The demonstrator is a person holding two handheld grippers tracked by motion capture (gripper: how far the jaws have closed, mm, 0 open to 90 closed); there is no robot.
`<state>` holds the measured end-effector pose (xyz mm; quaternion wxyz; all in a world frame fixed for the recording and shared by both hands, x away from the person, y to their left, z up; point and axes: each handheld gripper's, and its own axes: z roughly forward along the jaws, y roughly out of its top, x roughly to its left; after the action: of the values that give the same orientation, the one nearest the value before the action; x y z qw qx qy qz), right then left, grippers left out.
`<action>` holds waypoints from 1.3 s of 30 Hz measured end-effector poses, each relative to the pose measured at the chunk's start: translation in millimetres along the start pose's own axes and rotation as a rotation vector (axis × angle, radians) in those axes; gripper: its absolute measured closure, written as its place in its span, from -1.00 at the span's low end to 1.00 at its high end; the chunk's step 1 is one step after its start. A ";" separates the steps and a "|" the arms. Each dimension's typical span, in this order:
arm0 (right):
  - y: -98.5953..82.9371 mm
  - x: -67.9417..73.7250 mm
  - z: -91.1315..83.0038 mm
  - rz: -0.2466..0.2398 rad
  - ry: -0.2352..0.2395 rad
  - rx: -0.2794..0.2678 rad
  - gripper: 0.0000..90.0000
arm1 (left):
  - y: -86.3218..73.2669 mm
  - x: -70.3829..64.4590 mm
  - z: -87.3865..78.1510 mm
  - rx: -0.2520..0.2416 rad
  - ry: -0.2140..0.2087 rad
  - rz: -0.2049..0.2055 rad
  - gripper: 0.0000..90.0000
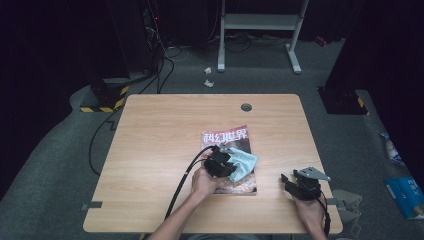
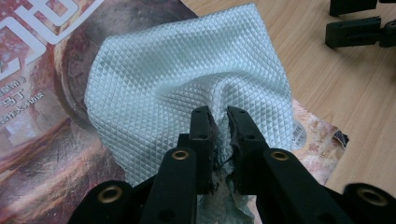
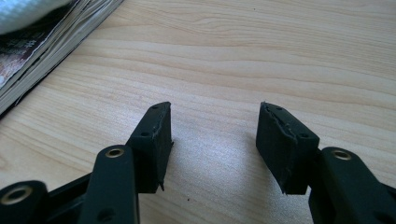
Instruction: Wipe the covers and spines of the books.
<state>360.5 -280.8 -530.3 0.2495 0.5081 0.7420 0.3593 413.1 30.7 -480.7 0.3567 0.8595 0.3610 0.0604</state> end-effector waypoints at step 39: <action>3.0 -1.2 -1.0 0.002 0.003 0.021 0.11 | -89.2 34.6 -56.8 -0.090 0.205 -0.169 -0.04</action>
<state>361.9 -281.5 -527.3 0.2428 0.5108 0.7455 0.3527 366.4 129.2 -502.7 0.3598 0.7985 0.4636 0.1339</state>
